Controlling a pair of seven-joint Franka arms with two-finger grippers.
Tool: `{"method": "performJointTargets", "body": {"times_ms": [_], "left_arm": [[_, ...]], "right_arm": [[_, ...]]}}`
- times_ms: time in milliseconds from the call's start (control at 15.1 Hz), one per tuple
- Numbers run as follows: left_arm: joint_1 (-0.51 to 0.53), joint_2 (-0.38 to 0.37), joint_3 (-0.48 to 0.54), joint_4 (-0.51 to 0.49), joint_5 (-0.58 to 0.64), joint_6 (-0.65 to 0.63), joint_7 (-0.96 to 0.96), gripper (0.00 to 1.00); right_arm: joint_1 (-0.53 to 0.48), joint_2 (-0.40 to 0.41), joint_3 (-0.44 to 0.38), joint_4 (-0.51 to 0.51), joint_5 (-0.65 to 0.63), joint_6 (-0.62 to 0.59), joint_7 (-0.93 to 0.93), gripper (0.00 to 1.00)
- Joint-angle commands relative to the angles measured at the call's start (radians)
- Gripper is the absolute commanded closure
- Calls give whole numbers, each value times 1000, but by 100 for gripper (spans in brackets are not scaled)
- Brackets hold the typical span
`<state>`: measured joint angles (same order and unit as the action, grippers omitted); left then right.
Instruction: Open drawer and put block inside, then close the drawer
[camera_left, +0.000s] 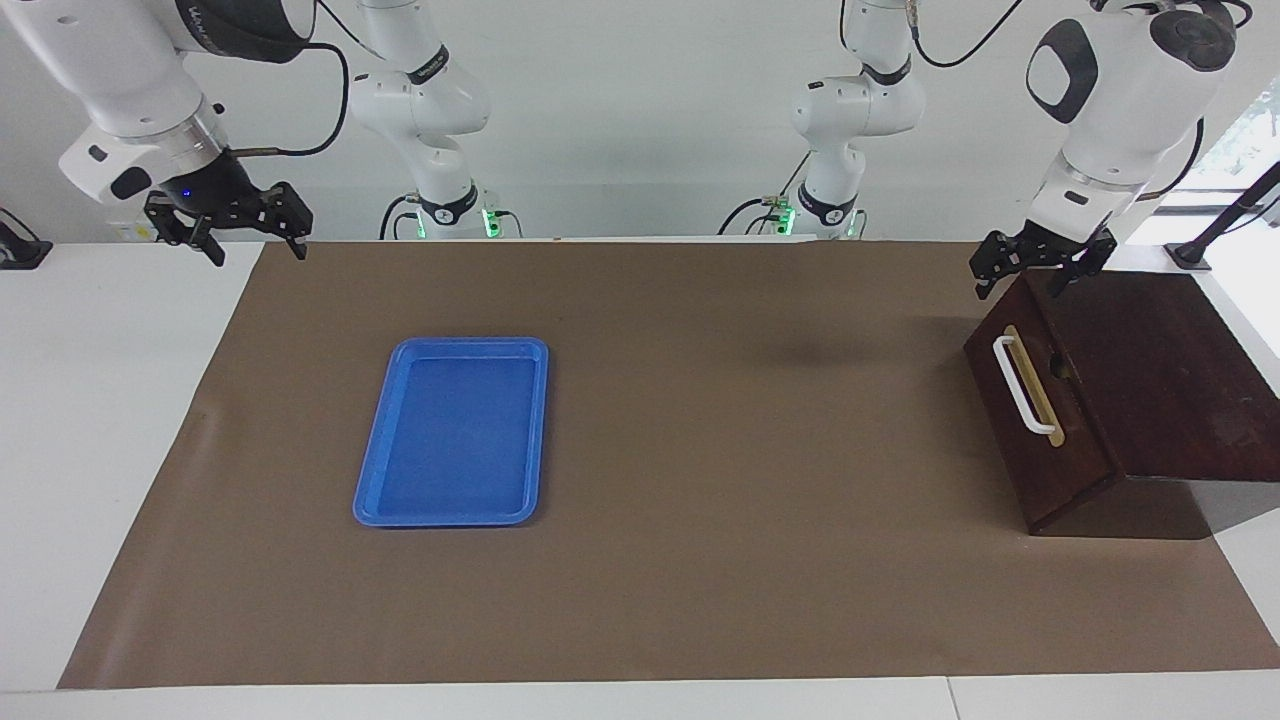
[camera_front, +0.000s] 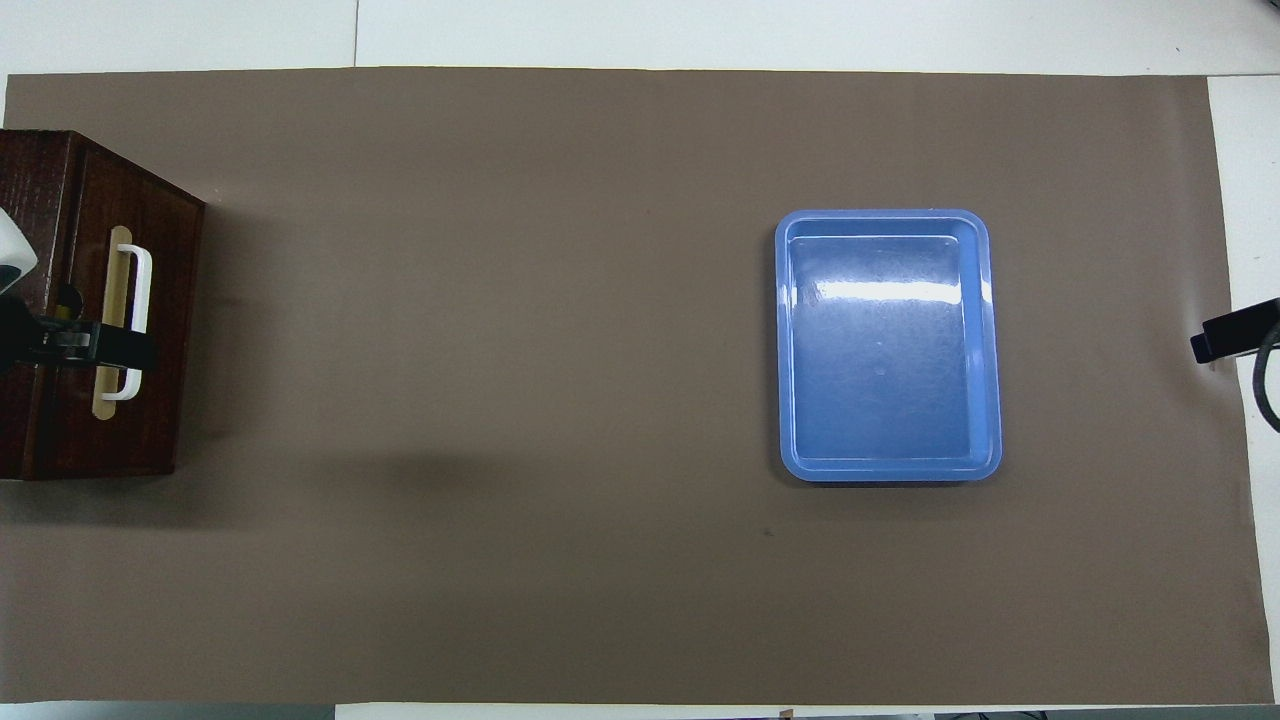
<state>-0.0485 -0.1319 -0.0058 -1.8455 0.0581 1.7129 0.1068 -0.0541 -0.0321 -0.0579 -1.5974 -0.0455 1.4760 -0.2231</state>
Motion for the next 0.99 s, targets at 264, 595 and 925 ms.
{"method": "performJointTargets", "body": {"times_ms": [264,595,925], "left_arm": [[-42,110,9,205,-27,-109,-16,0],[-30,112,9,203,-41,-122,-50,0],[-24,94,18,195,-43,-119,-78,0]], "right_arm": [[-10,-14,9,-12,-8,6,14,0],[-9,-14,10,-12,-8,4,14,0],[-9,-14,10,-12,-8,3,14,0]]}}
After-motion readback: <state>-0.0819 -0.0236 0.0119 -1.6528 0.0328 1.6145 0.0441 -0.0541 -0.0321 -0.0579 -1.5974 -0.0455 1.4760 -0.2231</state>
